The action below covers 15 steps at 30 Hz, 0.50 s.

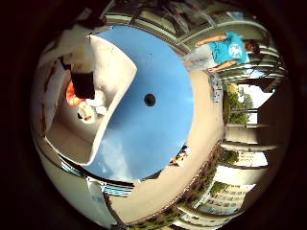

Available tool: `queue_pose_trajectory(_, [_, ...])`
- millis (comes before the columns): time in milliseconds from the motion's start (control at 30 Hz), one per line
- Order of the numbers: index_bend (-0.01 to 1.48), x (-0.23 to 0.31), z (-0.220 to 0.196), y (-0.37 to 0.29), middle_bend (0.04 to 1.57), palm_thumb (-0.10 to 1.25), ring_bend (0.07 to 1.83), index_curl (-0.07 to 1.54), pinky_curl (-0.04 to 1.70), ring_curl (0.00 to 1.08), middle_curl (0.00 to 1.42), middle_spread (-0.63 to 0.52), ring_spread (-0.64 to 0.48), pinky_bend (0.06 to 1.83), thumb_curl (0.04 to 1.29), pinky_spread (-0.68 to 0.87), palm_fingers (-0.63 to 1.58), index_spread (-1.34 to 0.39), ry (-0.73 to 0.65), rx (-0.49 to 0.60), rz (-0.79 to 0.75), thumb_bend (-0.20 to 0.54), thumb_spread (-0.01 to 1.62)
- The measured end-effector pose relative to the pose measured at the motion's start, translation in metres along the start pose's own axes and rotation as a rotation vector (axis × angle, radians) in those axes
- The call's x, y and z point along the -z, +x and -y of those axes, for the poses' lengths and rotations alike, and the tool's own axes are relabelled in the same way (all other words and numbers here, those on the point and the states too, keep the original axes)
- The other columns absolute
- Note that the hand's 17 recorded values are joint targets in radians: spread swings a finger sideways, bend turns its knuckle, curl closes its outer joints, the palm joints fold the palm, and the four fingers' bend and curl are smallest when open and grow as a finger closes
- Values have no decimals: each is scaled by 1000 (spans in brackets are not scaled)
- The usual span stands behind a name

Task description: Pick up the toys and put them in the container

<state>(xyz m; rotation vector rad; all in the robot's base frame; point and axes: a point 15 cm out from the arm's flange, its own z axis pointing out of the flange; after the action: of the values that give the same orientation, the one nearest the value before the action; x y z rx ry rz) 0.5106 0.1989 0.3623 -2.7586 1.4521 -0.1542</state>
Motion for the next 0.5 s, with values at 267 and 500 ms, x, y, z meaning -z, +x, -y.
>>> queue_pose_trajectory(267, [838,-39,-10,-7,429,623,828,65,596,535,725,-78,171,1228,480,336,-265,-440,-116,17,25,-66,1127])
queue_pose_trajectory(500, [415,-41,-19,-2,157,464,572,48,421,348,499,67,290,1005,372,437,-144,-391,-148,51,37,-52,1118])
